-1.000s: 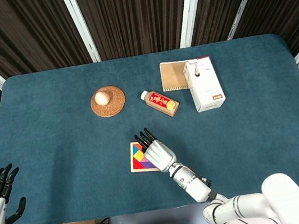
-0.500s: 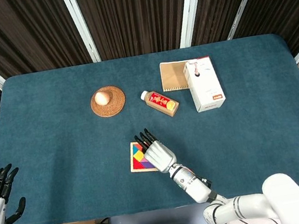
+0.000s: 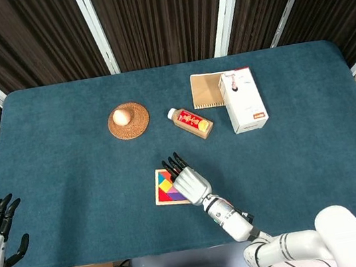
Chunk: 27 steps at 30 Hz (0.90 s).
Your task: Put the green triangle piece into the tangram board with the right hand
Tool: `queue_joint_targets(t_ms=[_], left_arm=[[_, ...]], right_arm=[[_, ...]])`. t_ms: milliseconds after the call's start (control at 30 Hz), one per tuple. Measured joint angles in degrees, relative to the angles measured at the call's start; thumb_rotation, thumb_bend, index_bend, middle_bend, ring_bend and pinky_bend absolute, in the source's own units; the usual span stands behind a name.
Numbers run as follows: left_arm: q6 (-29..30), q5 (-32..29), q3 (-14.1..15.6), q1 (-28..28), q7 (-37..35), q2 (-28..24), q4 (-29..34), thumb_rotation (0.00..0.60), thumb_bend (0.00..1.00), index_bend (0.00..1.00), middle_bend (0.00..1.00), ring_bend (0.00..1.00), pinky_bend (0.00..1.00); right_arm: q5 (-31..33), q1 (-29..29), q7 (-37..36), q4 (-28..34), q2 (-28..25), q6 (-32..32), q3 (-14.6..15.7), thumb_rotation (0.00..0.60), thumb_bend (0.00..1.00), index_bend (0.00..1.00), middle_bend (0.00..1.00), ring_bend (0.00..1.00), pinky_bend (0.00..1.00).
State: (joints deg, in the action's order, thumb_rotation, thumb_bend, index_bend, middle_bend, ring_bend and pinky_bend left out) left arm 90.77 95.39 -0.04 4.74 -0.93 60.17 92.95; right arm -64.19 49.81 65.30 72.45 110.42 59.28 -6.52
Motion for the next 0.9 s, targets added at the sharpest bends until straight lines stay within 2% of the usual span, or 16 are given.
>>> queue_joint_targets(t_ms=[900], left_arm=[[0.1, 0.0, -0.1, -0.1, 0.1, -0.2, 0.5, 0.600, 0.46, 0.00, 0.00, 0.00, 0.05]], right_arm=[[0.8, 0.0, 0.7, 1.8, -1.4, -0.2, 0.3, 0.600, 0.48, 0.44, 0.12, 0.00, 0.00]])
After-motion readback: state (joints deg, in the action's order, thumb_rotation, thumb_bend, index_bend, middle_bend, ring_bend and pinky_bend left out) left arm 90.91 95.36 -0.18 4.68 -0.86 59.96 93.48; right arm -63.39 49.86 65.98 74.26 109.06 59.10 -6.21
